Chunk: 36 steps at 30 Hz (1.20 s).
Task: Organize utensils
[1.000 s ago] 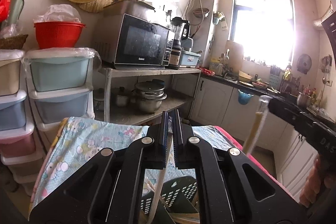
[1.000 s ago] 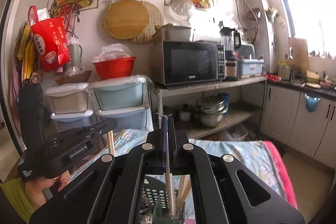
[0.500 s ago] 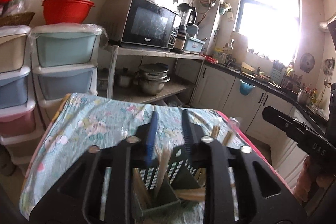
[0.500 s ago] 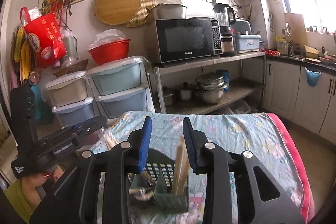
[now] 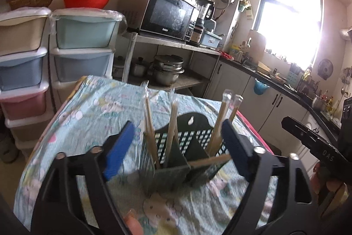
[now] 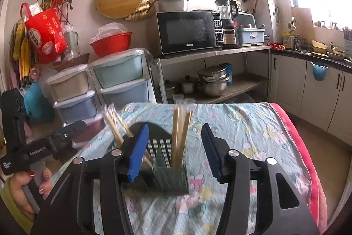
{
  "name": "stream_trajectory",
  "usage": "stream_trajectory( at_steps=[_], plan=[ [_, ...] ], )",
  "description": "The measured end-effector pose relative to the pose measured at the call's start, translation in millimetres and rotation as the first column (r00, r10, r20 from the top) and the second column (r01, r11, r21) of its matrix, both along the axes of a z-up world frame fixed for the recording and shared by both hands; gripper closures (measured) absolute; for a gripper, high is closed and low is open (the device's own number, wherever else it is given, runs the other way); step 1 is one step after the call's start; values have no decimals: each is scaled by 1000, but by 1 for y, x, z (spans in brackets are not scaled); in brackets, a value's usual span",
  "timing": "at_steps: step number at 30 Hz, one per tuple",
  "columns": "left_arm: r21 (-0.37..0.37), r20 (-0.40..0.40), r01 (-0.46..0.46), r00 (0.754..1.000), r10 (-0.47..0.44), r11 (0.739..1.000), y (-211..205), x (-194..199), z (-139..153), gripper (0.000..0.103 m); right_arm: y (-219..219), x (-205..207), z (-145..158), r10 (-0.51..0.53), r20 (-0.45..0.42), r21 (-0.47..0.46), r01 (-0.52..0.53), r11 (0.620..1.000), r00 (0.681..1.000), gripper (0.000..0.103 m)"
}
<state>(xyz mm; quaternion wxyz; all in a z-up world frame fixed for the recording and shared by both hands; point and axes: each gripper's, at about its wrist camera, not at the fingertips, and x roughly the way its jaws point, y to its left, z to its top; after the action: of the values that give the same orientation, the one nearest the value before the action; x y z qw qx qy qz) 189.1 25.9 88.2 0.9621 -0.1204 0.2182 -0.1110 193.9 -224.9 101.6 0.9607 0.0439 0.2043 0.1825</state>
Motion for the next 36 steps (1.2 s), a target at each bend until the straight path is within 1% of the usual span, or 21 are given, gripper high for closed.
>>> stream_trajectory(
  at_steps=[3, 4, 6, 10, 15, 18, 24, 28, 31, 33, 36],
  plan=[
    [-8, -26, -11, 1000, 10, 1000, 1, -12, -11, 16, 0, -13, -9, 4, -9, -25, -4, 1000, 1000, 49],
    [-7, -39, -8, 999, 7, 1000, 0, -16, -16, 14, 0, -16, -10, 4, -10, -29, -4, 1000, 1000, 47],
    [4, -64, -5, 998, 5, 1000, -2, -24, -26, 11, 0, -26, -16, 10, -16, -33, -10, 999, 1000, 40],
    [-6, -106, 4, 994, -4, 1000, -5, -38, -43, 11, 2, -43, -27, 14, -32, -48, -15, 999, 999, 33],
    [-6, -159, 17, 987, -18, 1000, -13, -57, -68, 11, 6, -64, -51, 20, -67, -77, -26, 997, 998, 25],
    [31, -177, 31, 984, -25, 999, -21, -68, -81, 11, 6, -73, -66, 25, -109, -69, -33, 997, 994, 24],
    [74, -141, 51, 989, -40, 996, -38, -92, -101, 11, 7, -86, -90, 1, -137, -73, -12, 997, 991, 20],
    [122, -97, 52, 994, -41, 991, -51, -108, -108, 11, 8, -96, -100, -44, -105, -104, 33, 994, 993, 15],
    [140, -65, 29, 998, -20, 990, -53, -114, -109, 11, 6, -103, -107, -60, -88, -91, 52, 994, 994, 12],
    [141, -40, -1, 999, 7, 990, -51, -117, -109, 11, 3, -111, -108, -76, -53, -73, 72, 995, 996, 9],
    [141, -27, -13, 1000, 17, 990, -49, -119, -112, 11, 2, -121, -107, -82, 7, -69, 82, 994, 997, 8]
  ],
)
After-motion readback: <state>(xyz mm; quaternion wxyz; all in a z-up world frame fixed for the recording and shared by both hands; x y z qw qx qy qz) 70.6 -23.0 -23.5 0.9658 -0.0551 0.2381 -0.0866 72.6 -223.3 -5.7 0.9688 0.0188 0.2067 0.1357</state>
